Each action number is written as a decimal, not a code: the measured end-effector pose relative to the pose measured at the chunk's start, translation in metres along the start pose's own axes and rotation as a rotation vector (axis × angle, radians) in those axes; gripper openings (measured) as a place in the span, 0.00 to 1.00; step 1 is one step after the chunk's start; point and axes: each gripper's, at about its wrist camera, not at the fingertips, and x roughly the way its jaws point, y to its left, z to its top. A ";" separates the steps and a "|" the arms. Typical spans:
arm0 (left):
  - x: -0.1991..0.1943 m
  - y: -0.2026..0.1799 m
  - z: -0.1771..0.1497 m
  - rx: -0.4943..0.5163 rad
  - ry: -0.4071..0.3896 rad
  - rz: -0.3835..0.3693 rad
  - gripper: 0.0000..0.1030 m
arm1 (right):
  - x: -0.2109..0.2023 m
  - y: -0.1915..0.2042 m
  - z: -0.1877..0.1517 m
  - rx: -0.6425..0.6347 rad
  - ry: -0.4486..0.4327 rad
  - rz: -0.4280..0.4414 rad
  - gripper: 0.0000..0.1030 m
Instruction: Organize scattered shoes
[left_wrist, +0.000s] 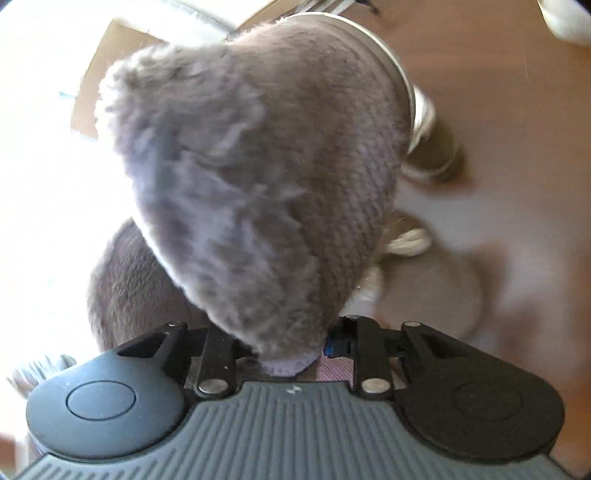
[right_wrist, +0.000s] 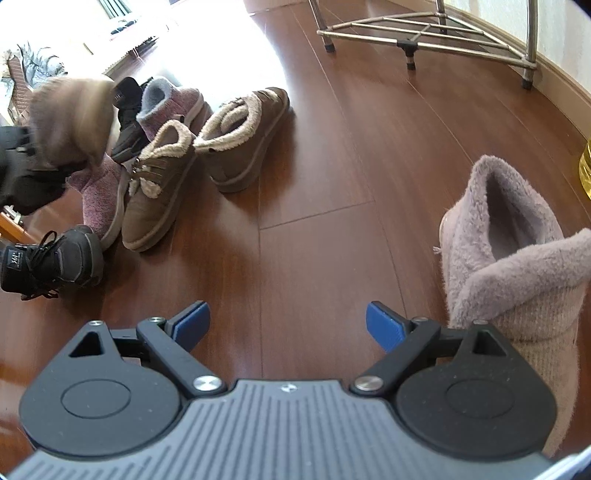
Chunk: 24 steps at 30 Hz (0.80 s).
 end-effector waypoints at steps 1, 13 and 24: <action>-0.019 -0.001 0.000 -0.063 0.052 -0.096 0.28 | -0.002 0.001 0.000 0.002 -0.011 0.008 0.87; -0.002 -0.123 -0.026 -0.508 0.524 -0.915 0.40 | -0.014 0.015 -0.004 -0.001 -0.079 0.034 0.87; -0.134 -0.038 -0.096 -0.582 0.218 -0.708 0.83 | -0.020 0.039 -0.017 -0.066 0.002 0.144 0.88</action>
